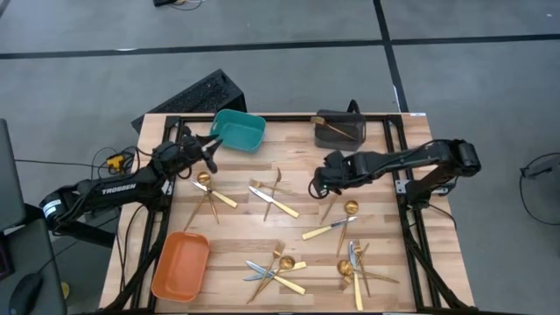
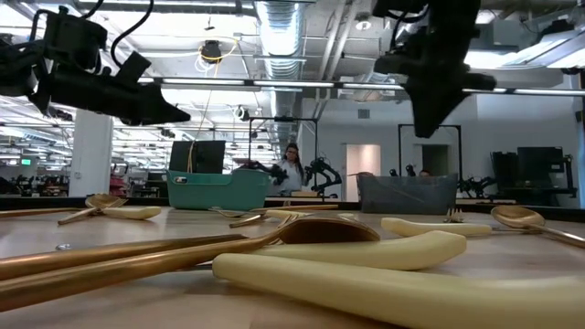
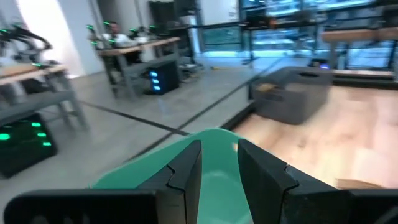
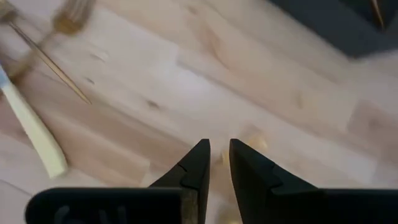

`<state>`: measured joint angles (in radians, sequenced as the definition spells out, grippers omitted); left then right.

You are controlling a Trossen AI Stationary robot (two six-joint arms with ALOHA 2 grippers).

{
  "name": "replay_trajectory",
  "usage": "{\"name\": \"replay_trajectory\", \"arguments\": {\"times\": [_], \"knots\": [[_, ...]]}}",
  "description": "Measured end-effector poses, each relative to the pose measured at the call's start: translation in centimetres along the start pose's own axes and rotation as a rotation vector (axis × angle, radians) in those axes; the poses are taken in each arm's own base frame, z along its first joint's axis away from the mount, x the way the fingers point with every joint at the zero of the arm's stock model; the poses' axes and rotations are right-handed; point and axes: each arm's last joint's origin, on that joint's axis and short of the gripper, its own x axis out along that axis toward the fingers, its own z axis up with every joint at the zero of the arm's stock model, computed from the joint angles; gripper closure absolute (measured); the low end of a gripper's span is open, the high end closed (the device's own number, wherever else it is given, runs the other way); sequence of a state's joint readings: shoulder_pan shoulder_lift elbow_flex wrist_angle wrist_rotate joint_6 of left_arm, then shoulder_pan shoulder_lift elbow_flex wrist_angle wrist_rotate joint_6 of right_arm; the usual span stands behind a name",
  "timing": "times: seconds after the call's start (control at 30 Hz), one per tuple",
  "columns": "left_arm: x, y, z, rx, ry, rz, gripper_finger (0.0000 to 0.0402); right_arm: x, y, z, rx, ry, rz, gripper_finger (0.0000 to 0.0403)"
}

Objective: Sort silverware by color (type)
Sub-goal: Put the gold spoon into the green bin

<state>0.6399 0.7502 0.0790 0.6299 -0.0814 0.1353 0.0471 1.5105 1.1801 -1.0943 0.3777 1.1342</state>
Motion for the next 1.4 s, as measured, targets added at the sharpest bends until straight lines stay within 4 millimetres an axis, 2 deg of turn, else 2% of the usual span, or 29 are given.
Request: {"name": "replay_trajectory", "arguments": {"times": [0.2,0.37,0.47,0.53,0.63,0.7,0.83,0.93,1.07,1.17,1.3,1.4], "knots": [[0.0,-0.1,0.1,-0.018,-0.015,-0.051,0.0308,-0.4,-0.6,-1.3,0.067,0.135,-0.058,0.0315],[0.3,-0.5,-0.4,-0.091,0.015,-0.149,0.0308,-0.4,-1.0,-2.6,0.045,0.141,-0.129,0.0315],[0.6,-0.6,-0.7,-0.066,0.033,-0.151,0.0308,0.7,-1.5,-3.4,-0.014,0.106,-0.177,0.0315],[0.7,-0.6,-0.9,-0.066,0.048,-0.162,0.0308,2.4,-2.2,-3.6,-0.040,0.117,-0.199,0.0315],[1.0,-0.9,-1.6,-0.095,0.097,-0.230,0.0308,5.2,-3.0,-3.2,-0.032,0.178,-0.129,0.0315],[1.1,-1.2,-2.0,-0.101,0.123,-0.281,0.0308,6.4,-3.5,-2.5,-0.002,0.235,-0.031,0.0315],[1.2,-1.5,-2.9,-0.090,0.177,-0.332,0.0308,6.6,-4.1,-0.8,0.043,0.241,0.100,0.0315],[1.2,-1.6,-3.7,-0.067,0.215,-0.344,0.0308,6.3,-5.0,-0.5,0.050,0.264,0.087,0.0314],[1.1,-1.8,-4.5,-0.126,0.296,-0.365,0.0308,6.4,-5.0,-1.1,0.095,0.280,0.061,0.0284],[1.1,-2.2,-5.0,-0.133,0.339,-0.390,0.0308,7.0,-3.9,-1.8,0.205,0.238,0.144,0.0243],[1.3,-2.9,-4.7,-0.121,0.296,-0.427,0.0308,6.8,-3.2,-2.7,0.370,0.250,0.159,0.0198],[1.3,-3.4,-4.1,-0.145,0.243,-0.454,0.0308,6.6,-3.4,-3.5,0.439,0.316,0.116,0.0189]]}}
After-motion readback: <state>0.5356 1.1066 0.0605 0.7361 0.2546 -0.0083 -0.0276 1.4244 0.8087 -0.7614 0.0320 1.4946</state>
